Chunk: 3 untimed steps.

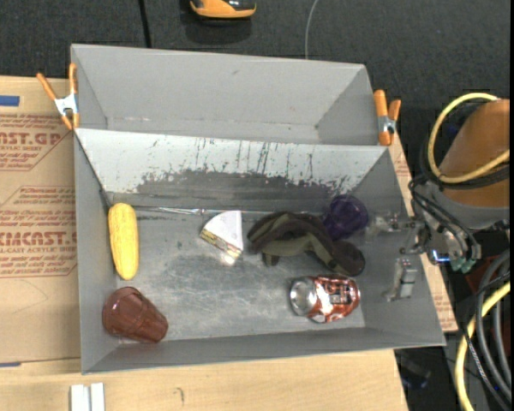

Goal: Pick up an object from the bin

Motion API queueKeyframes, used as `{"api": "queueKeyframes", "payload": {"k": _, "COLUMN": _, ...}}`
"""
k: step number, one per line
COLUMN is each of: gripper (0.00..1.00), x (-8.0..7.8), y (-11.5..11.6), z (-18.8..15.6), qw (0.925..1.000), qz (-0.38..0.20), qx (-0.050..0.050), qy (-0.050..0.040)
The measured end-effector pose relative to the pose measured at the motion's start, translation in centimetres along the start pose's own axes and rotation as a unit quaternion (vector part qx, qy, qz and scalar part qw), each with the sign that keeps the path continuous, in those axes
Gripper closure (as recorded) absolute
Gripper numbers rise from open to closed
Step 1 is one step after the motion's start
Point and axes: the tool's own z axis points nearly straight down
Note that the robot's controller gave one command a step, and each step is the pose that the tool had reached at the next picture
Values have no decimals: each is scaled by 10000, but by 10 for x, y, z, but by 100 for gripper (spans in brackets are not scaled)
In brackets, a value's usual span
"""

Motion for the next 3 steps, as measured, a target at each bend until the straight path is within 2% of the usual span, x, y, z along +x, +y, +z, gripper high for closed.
{"api": "queueKeyframes", "payload": {"k": 1, "gripper": 0, "x": -2, "y": 1, "z": -4, "qw": 10000, "qz": -10, "qx": 8, "qy": -38}}
{"api": "queueKeyframes", "payload": {"k": 2, "gripper": 0, "x": -6, "y": 13, "z": 52, "qw": 9993, "qz": -365, "qx": 16, "qy": -62}}
{"api": "queueKeyframes", "payload": {"k": 3, "gripper": 0, "x": 5, "y": 14, "z": 87, "qw": 9995, "qz": 311, "qx": -2, "qy": -31}}
